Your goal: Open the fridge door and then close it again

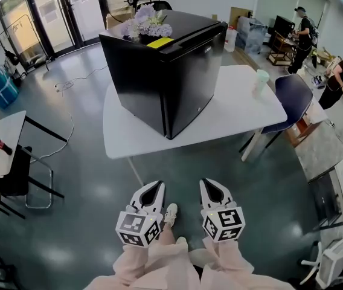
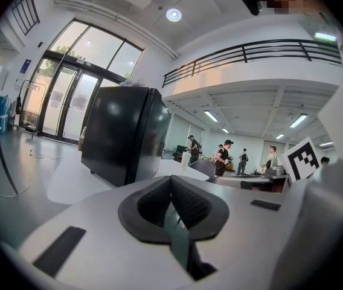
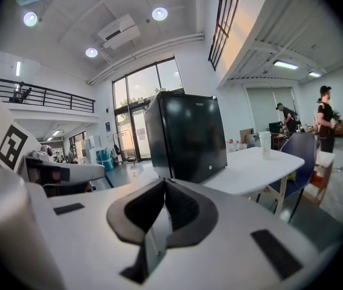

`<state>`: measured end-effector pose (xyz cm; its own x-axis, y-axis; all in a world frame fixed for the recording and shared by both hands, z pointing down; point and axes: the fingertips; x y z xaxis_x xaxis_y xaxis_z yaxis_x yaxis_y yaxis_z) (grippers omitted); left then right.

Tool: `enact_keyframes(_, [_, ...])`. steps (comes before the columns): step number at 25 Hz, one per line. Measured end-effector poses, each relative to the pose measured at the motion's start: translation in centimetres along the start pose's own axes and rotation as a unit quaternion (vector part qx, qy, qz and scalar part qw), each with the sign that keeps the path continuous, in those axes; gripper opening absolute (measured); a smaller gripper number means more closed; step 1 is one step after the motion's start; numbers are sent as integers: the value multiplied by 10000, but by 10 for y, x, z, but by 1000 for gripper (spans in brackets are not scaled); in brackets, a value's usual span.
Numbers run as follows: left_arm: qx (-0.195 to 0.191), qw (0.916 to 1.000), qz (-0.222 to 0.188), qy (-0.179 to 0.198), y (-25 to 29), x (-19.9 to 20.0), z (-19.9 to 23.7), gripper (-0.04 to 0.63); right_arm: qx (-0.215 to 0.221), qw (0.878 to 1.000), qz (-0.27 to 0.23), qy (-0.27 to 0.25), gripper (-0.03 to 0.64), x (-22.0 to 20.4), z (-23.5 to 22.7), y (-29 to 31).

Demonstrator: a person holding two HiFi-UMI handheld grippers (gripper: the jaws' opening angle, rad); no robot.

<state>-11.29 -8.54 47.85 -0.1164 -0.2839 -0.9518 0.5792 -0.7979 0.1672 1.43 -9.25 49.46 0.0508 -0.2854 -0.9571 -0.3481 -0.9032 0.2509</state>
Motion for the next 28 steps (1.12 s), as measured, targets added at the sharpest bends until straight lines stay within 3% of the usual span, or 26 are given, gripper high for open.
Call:
enact_keyframes(18, [-234, 9989, -240, 333, 111, 75, 57, 11, -86, 9992, -166, -362, 12, 69, -45, 113])
enact_keyframes(28, [-337, 9965, -540, 540, 150, 126, 91, 11, 69, 9937, -455, -1020, 12, 121, -52, 170])
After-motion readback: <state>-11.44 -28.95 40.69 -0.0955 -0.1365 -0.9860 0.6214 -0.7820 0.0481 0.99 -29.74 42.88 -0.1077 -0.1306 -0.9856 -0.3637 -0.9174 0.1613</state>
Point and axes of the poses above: the fingertips, and each gripper's own axes: y forward along the fingers, z to its left, x out of its top, and after that the axes turned 5 degrees about -x, right-handed
